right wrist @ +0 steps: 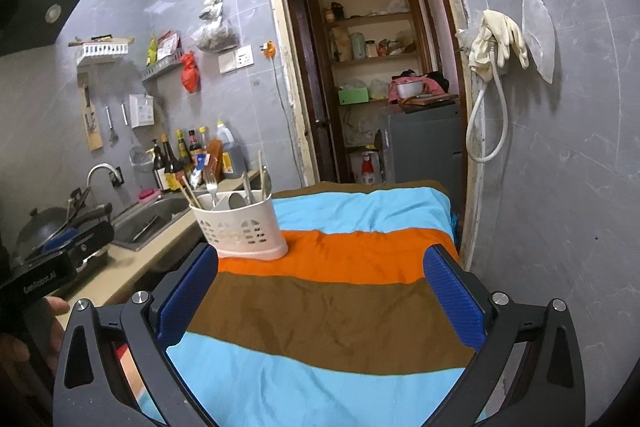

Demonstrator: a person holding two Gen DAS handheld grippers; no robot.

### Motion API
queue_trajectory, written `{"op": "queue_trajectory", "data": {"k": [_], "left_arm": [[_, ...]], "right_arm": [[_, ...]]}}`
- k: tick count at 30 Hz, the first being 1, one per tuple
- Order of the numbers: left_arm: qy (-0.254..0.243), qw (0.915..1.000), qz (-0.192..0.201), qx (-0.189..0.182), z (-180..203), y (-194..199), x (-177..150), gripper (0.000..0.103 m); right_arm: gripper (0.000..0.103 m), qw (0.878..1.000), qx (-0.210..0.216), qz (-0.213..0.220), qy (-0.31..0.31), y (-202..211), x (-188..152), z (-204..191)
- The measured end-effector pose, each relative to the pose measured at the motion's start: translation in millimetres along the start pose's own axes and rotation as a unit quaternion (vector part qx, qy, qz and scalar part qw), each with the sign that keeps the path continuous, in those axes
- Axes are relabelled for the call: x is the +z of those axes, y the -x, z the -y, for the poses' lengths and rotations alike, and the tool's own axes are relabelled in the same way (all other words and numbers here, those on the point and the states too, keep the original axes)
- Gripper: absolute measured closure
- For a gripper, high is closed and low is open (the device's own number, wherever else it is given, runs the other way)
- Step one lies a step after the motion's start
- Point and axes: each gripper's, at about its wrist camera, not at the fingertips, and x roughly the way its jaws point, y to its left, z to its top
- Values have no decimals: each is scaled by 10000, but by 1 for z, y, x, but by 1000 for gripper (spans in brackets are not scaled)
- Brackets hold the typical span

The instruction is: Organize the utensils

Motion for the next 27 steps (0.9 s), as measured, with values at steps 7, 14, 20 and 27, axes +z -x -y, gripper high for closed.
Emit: {"op": "queue_trajectory", "data": {"k": [7, 14, 20, 27], "left_arm": [[-29, 10000, 17, -9, 0, 10, -10, 6], [-85, 10000, 27, -17, 3, 15, -14, 6], [-78, 10000, -1, -10, 6, 14, -13, 6], [-76, 10000, -17, -15, 6, 13, -12, 6]], "right_arm": [[0, 10000, -14, 9, 76, 7, -3, -4], [0, 10000, -45, -54, 35, 6, -6, -2], [0, 10000, -42, -66, 39, 6, -6, -2], [0, 10000, -43, -73, 35, 5, -6, -2]]}}
